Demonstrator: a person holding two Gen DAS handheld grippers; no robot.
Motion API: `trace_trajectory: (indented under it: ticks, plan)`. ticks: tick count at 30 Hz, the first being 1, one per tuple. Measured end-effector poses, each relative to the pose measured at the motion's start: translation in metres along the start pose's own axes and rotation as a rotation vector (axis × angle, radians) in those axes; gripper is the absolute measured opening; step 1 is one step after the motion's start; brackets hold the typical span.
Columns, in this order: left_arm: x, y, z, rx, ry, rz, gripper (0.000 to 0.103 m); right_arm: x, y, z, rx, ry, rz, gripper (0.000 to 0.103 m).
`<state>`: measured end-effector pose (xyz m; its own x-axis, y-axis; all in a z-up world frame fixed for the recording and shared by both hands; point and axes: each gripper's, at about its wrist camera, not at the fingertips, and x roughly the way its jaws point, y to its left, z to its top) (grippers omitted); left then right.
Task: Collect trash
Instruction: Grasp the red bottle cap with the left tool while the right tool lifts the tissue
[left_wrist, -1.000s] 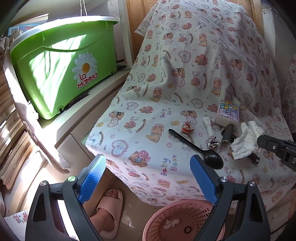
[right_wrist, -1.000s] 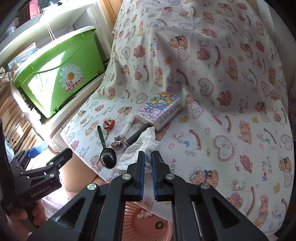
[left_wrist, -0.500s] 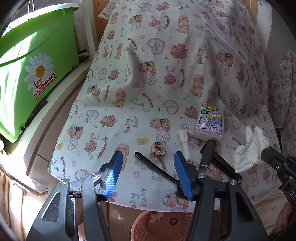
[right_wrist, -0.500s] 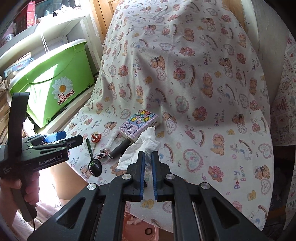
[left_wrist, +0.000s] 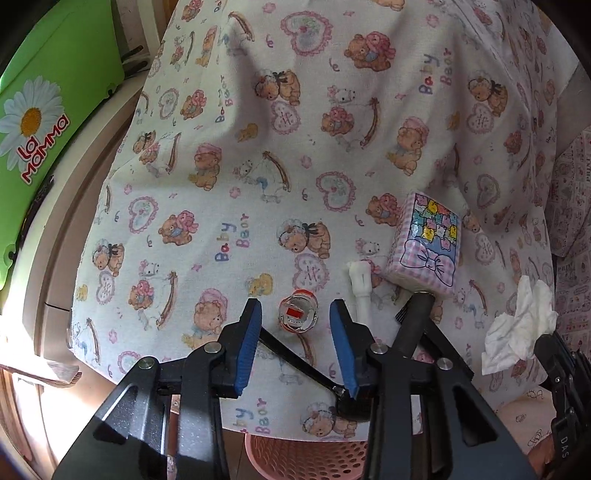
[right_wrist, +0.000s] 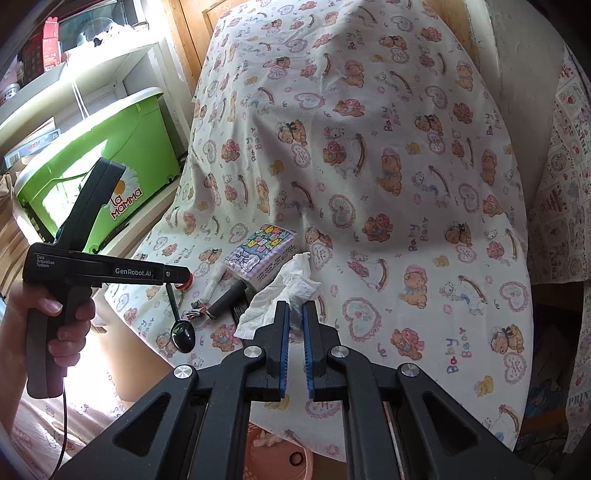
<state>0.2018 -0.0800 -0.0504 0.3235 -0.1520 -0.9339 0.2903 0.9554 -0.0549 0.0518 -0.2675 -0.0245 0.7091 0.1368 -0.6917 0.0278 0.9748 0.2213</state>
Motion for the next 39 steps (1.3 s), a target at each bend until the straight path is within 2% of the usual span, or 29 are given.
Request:
trace_trajectory:
  ticks: [4, 5, 6, 7, 16, 22, 25, 30, 39]
  plan:
    - [0.004, -0.005, 0.001, 0.049, 0.017, 0.003, 0.012, -0.001, -0.002, 0.001, 0.003, 0.0, -0.002, 0.008]
    - [0.004, -0.007, 0.001, 0.056, 0.015, 0.004, 0.011, -0.002, -0.002, 0.001, 0.005, -0.001, -0.002, 0.008]
    - [0.003, -0.007, 0.002, 0.057, 0.012, 0.003, 0.003, -0.002, -0.003, 0.001, 0.007, -0.001, -0.003, 0.008]
    - [0.001, -0.008, 0.003, 0.057, 0.008, -0.005, 0.001, -0.003, -0.004, 0.001, 0.009, -0.001, -0.003, 0.008]
    - [-0.035, -0.012, -0.008, 0.049, -0.041, -0.056, 0.0, -0.006, -0.003, -0.002, 0.005, -0.008, -0.002, 0.008]
    - [-0.064, -0.008, -0.028, 0.093, -0.1, -0.067, 0.0, -0.016, -0.002, -0.007, 0.019, -0.026, 0.014, 0.008]
    - [-0.082, -0.002, -0.053, 0.083, -0.137, -0.074, 0.0, -0.025, -0.002, -0.012, 0.045, -0.034, 0.039, 0.008]
    - [-0.102, 0.001, -0.087, 0.062, -0.183, -0.059, 0.0, -0.042, 0.015, -0.021, -0.023, -0.06, 0.054, 0.008]
    - [-0.105, 0.003, -0.134, 0.041, -0.196, -0.094, 0.0, -0.056, 0.045, -0.04, -0.074, -0.048, 0.127, 0.008]
